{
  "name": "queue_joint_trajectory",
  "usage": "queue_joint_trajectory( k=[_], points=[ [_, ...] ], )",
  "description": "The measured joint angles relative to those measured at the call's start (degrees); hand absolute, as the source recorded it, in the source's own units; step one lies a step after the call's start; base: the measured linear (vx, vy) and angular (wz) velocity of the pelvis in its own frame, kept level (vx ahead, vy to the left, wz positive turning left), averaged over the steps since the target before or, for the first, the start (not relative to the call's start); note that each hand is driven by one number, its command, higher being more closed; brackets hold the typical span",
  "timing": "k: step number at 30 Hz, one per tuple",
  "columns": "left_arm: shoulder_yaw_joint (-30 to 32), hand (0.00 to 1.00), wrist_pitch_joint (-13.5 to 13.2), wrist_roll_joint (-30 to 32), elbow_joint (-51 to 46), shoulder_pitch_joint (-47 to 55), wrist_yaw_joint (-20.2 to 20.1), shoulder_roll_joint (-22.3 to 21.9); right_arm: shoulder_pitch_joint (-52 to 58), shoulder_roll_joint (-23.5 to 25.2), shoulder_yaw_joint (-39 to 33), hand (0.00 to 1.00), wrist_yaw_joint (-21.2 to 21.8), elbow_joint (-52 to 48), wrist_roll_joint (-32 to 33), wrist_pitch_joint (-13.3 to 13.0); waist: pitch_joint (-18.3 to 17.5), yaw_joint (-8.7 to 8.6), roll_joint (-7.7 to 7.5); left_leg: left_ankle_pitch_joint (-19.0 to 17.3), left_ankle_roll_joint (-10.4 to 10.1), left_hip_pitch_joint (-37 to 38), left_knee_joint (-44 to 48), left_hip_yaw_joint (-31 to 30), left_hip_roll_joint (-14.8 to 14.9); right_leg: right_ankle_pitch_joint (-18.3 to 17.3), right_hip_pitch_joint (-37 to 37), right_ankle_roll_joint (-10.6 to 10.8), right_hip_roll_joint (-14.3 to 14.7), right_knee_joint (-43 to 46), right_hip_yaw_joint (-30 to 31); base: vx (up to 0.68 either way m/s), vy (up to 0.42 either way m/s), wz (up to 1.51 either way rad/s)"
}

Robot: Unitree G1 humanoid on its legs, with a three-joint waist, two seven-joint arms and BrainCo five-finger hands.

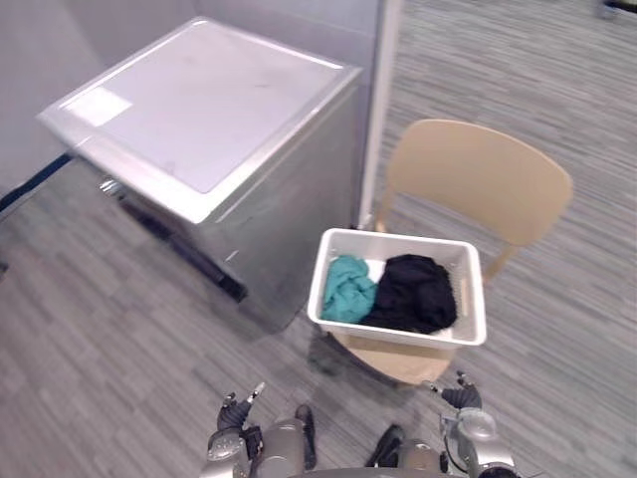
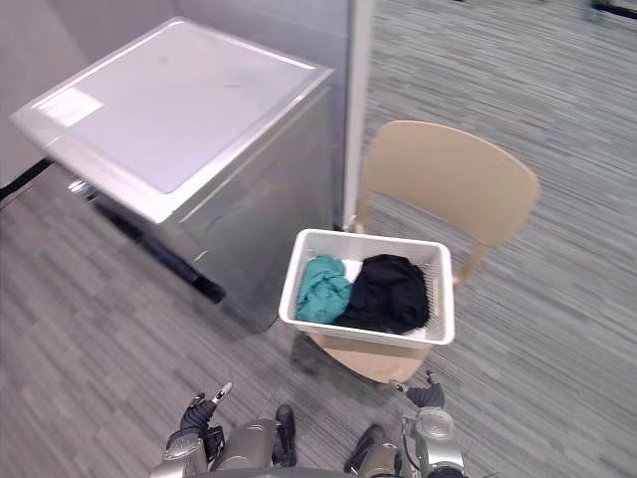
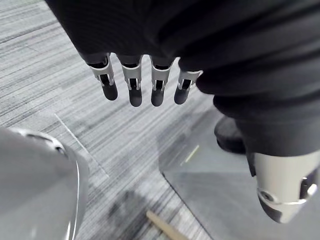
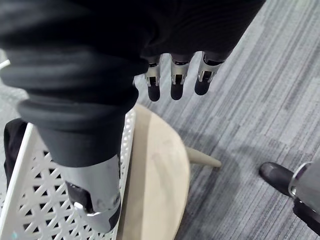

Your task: Pick up the laundry basket with both hands and put the clothes into the washing machine.

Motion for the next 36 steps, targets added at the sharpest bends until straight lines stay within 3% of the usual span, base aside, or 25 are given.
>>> queue_joint_trajectory(
  k=[3, 5, 6, 7, 8, 9, 11, 13, 14, 15, 17, 20, 23, 25, 28, 32, 36],
  points=[
    [-3.4, 0.00, -0.6, 1.6, 0.8, -2.6, 0.0, 4.0, -1.0, 2.8, 0.0, 0.00, 0.2, 2.1, 0.2, 0.0, 1.2, -0.60, -3.04, 0.1, 0.0, -0.2, -2.8, -3.4, -6.7, 4.2, 3.6, 0.9, -2.2, -7.2, 1.4, -0.02, 0.365, 0.90],
    [-4.6, 0.00, -0.7, 2.4, 0.9, -2.3, -0.1, 5.8, -0.8, 4.0, 0.0, 0.00, 0.2, 2.3, 0.5, 0.0, 1.5, -0.80, -3.95, -1.6, 2.4, -0.2, -0.7, -4.0, -9.8, 4.4, 4.5, 0.6, -5.7, -4.7, 3.4, -0.01, 0.314, 0.63],
    [-4.6, 0.00, -1.0, 2.8, 0.9, -1.9, -0.1, 6.6, -1.2, 4.1, 0.1, 0.00, 0.2, 2.3, 0.6, 0.1, 2.0, -0.86, -3.63, -2.9, 3.4, -0.2, 0.3, -4.5, -11.0, 4.8, 3.3, -2.3, -7.8, 0.1, 5.8, -0.03, 0.311, 0.29],
    [-4.5, 0.00, -1.0, 2.9, 0.7, -1.0, 0.0, 6.8, -2.0, 3.9, 0.4, 0.00, 0.2, 2.3, 0.6, 0.3, 2.4, -0.84, -2.55, -3.8, 4.2, 0.2, 0.2, -5.2, -11.6, 5.4, -0.6, -10.3, -8.8, 6.6, 11.1, -0.05, 0.292, 0.13],
    [-4.5, 0.00, -1.0, 3.0, 0.7, -0.4, 0.0, 6.8, -2.3, 4.0, 0.8, 0.00, 0.1, 2.3, 0.6, 0.3, 2.7, -1.00, -2.18, -4.2, 4.6, 0.7, -0.3, -5.5, -11.6, 5.8, -3.2, -12.1, -8.8, 10.2, 15.1, -0.07, 0.168, 0.05],
    [-4.5, 0.00, -0.8, 3.0, 0.8, 0.3, 0.1, 7.0, -2.8, 4.6, 2.2, 0.00, 0.1, 2.1, 0.8, 0.2, 3.6, -1.32, -1.63, -4.4, 4.8, 1.5, -0.7, -6.4, -10.6, 0.1, -6.4, -6.1, -4.7, 14.3, 23.8, -0.04, 0.024, 0.14],
    [-4.2, 0.00, -0.6, 2.8, 0.7, 0.7, 0.6, 8.0, -2.6, 5.5, 5.3, 0.00, 0.1, 1.9, 1.3, 0.3, 4.9, -1.25, -3.46, -4.2, 4.9, 3.2, -2.3, -7.5, -11.2, -6.4, -8.9, -5.5, 5.1, 14.5, 30.5, -0.02, -0.063, 0.31],
    [-4.2, 0.00, -0.6, 2.7, 0.8, 0.5, 1.0, 7.6, -2.7, 5.6, 6.5, 0.00, 0.0, 1.2, 1.3, 0.2, 5.3, -1.37, -4.15, -4.1, 4.7, 3.2, -2.2, -8.4, -11.7, -7.9, -9.6, -5.3, 9.6, 11.5, 31.6, 0.04, -0.092, 0.44],
    [-3.8, 0.00, -0.6, 2.7, 0.8, 0.1, 1.0, 6.2, -2.5, 5.3, 7.7, 0.00, 0.0, -1.2, 1.3, 0.2, 5.5, -2.08, -3.82, -3.7, 4.0, 2.6, -1.9, -11.2, -11.9, -8.2, -8.5, -6.4, 13.2, 7.6, 34.5, 0.09, -0.095, 0.61],
    [-3.8, 0.00, -0.8, 2.7, 0.6, 0.0, 1.0, 5.1, -2.6, 5.3, 8.1, 0.00, 0.0, -2.4, 1.3, 0.2, 5.7, -2.00, -3.00, -3.3, 3.5, 2.1, -2.4, -12.6, -11.9, -8.1, -7.8, -6.4, 13.8, 6.9, 34.5, 0.09, -0.094, 0.61],
    [-3.4, 0.00, -1.2, 2.7, -1.0, 0.0, 1.1, 2.8, -2.5, 5.5, 9.7, 0.00, 0.0, -8.8, 1.5, -0.2, 6.6, -1.35, -1.52, -2.2, 2.0, 1.0, -2.5, -14.4, -11.8, -9.2, -8.7, -6.9, 14.1, 9.0, 34.3, 0.07, -0.085, 0.43],
    [-2.6, 0.00, -1.2, 2.7, -3.6, 0.1, 1.3, 1.9, -2.6, 6.7, 12.6, 0.00, 0.1, -13.1, 2.4, -0.2, 6.7, -1.07, -1.18, -0.3, 1.0, -0.7, -2.9, -17.1, -11.9, -10.3, -8.6, -7.4, 13.5, 9.4, 29.9, 0.09, -0.112, 0.77],
    [-2.6, 0.00, -1.3, 2.7, -5.7, 0.4, 1.3, 1.3, -5.0, 7.7, 17.0, 0.00, 0.1, -18.3, 2.5, -0.2, 6.7, -0.54, -1.09, 1.8, 1.3, -3.0, -3.0, -18.1, -11.7, -11.0, -8.7, -8.3, 12.8, 9.7, 25.5, 0.06, -0.097, 0.80],
    [-2.6, 0.00, -1.2, 2.7, -7.3, 1.0, 1.4, 0.0, -8.3, 7.8, 19.5, 0.00, 0.1, -21.1, 2.9, -0.8, 7.0, 1.13, -0.67, 2.9, 1.5, -4.1, -3.9, -18.1, -11.7, -11.8, -9.3, -8.6, 12.2, 9.8, 23.7, -0.02, -0.063, 0.49],
    [-2.5, 0.00, -1.2, 2.5, -7.7, 1.4, 2.3, -0.3, -14.0, 7.2, 20.5, 0.00, 0.0, -22.9, 3.0, -1.4, 8.2, 2.09, -0.61, 4.4, 2.1, -6.7, -4.5, -18.3, -12.8, -13.0, -12.0, -8.6, 10.3, 12.1, 22.1, -0.10, -0.018, 0.38],
    [-2.2, 0.00, -1.3, 0.8, -8.0, 1.3, 3.4, 0.2, -21.5, 2.3, 19.8, 0.00, -0.4, -23.5, 5.1, -1.4, 9.5, 3.52, -0.57, 6.5, 2.8, -10.0, -6.3, -18.4, -14.1, -13.0, -16.2, -8.6, 8.4, 14.3, 21.1, -0.12, 0.006, 0.25],
    [-2.2, 0.00, -1.5, -0.3, -8.3, 0.7, 3.6, 0.9, -28.1, -3.1, 15.4, 0.00, -2.5, -23.5, 7.7, -1.3, 10.4, 3.57, -0.48, 8.2, 3.4, -11.8, -8.7, -18.9, -15.4, -12.9, -19.1, -8.3, 6.7, 15.7, 20.5, -0.10, 0.013, 0.21]
  ],
)
